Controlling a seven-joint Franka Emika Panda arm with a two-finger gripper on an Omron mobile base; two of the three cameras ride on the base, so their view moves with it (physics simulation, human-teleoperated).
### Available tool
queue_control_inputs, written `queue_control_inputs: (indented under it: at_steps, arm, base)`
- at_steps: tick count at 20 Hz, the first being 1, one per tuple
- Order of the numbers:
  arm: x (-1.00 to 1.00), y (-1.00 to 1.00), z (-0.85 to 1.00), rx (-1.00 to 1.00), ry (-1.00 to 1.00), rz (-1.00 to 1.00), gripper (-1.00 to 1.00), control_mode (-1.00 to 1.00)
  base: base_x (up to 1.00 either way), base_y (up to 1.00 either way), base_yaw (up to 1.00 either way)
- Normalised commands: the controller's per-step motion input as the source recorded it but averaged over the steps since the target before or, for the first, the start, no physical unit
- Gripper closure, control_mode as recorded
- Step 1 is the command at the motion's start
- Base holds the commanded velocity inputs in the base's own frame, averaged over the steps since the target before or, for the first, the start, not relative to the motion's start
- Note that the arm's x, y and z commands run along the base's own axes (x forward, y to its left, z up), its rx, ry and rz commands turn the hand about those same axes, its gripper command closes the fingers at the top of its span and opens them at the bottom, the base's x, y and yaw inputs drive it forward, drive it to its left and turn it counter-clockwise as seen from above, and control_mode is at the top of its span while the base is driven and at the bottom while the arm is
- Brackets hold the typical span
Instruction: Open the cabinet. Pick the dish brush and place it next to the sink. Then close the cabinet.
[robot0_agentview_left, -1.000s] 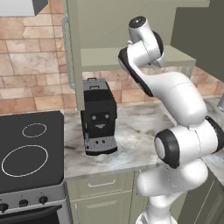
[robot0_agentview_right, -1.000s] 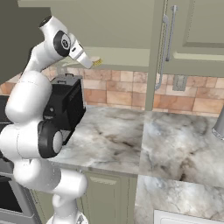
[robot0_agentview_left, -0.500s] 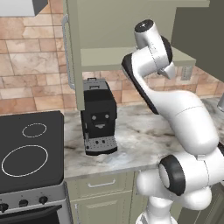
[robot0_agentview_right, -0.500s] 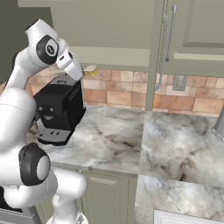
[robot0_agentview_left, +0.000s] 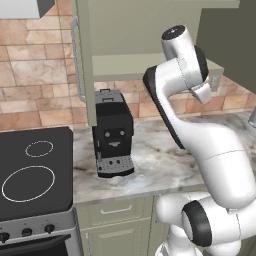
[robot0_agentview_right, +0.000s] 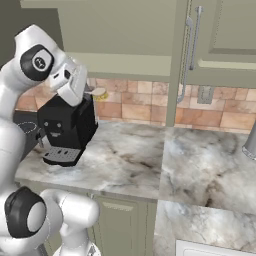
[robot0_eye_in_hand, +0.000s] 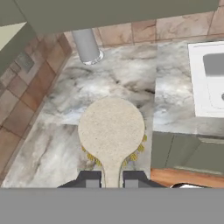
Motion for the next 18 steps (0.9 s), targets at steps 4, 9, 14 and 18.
queue_control_inputs:
  at_steps: [4, 9, 14, 18]
  arm:
    - [-0.47, -0.27, -0.14, 0.04, 0.13, -0.1, 1.0, -1.0]
    - [-0.35, -0.31, -0.27, 0.0, 0.0, -0.01, 1.0, -1.0]
    - [-0.27, -0.2, -0.23, 0.0, -0.01, 0.0, 1.0, -1.0]
    - [-0.23, -0.23, -0.26, 0.0, 0.0, 0.0, 1.0, -1.0]
  base:
    - [0.0, 0.0, 0.0]
    - [0.0, 0.0, 0.0]
    - [0.0, 0.0, 0.0]
    - [0.0, 0.0, 0.0]
